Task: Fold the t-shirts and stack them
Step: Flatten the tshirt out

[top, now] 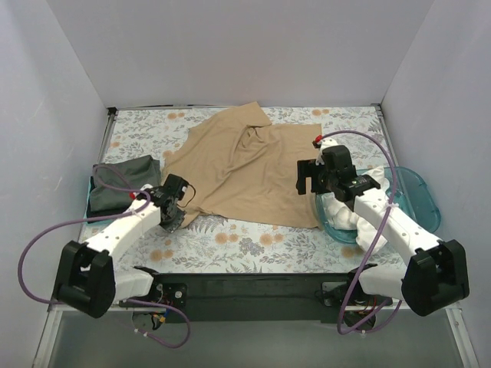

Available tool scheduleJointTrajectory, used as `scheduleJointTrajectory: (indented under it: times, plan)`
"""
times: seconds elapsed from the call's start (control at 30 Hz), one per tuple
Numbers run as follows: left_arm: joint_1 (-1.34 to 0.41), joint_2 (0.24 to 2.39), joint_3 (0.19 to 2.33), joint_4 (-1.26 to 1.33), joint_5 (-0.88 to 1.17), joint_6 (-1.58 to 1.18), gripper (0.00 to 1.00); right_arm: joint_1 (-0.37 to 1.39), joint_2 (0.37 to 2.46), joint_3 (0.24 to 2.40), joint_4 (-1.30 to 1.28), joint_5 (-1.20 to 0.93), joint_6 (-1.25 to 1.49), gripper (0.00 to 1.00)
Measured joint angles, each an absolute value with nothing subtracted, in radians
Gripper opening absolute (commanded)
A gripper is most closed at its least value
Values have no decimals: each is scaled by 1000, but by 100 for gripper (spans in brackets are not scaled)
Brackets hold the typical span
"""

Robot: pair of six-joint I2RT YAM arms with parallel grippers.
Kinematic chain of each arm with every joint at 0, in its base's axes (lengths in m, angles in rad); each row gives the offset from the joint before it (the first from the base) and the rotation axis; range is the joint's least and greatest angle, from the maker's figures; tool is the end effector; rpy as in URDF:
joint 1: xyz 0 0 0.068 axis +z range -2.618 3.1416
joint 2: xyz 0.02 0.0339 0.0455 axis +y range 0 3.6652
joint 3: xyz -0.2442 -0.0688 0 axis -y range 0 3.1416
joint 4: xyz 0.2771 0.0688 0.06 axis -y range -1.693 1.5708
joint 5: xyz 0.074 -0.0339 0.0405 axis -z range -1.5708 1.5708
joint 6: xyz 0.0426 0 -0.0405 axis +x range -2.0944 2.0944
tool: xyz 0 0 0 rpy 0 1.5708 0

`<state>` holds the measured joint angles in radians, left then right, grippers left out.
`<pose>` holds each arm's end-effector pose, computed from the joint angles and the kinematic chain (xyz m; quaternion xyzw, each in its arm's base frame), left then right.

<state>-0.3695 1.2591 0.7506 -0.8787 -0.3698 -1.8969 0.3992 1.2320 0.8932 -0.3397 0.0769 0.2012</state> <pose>0.2267 -0.0713 0.1516 -0.6891 0.6953 -0.0040 0.2040 0.2876 0.1178 0.2352 -0.0726 0.8987 0.0944 0.4221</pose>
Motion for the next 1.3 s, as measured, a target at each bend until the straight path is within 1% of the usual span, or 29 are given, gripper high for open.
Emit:
scheduleJointTrajectory:
  times: [0.07,0.1,0.17,0.2,0.33,0.4,0.43,0.5,0.6,0.7,0.73,0.77,0.83,1.0,1.07,1.2,1.23,1.3]
  plan:
    - [-374,1199,702,-886,-363,-1925,0,410,1210,863,-341,84,208,98]
    - [-376,1170,675,-889,-359,-1937,7,415,1204,850,-340,86,210,98]
    - [-377,1130,627,-899,-351,-1954,14,421,1197,831,-340,94,212,98]
    - [-379,1116,605,-909,-346,-1960,31,422,1195,821,-340,97,212,98]
    - [-397,1042,564,-965,-316,-1976,69,432,1182,805,-342,106,215,98]
    - [-406,992,567,-974,-302,-1982,78,440,1173,805,-340,107,215,98]
    - [-410,971,574,-982,-297,-1983,85,446,1168,805,-340,109,215,98]
    - [-413,944,603,-996,-297,-1988,89,457,1159,805,-340,110,215,98]
    - [-414,949,668,-982,-305,-1976,91,483,1153,805,-340,113,215,98]
    - [-414,1032,744,-895,-298,-1919,91,504,1151,805,-340,113,215,98]
    - [-414,1066,761,-865,-296,-1906,90,508,1149,805,-340,113,215,98]
    - [-414,1121,782,-838,-294,-1892,83,513,1145,805,-341,113,216,98]
    - [-414,1231,823,-792,-294,-1865,76,520,1128,802,-343,114,217,98]
    - [-414,1415,885,-728,-294,-1822,65,524,1083,788,-351,133,225,98]
    - [-414,1448,893,-713,-291,-1815,63,524,1059,760,-376,158,234,98]
    - [-414,1507,894,-718,-288,-1822,62,524,1053,736,-394,188,240,98]
    - [-414,1539,896,-733,-290,-1827,58,524,1053,733,-395,190,241,98]
    - [-414,1584,912,-762,-297,-1832,45,524,1048,721,-396,200,241,98]
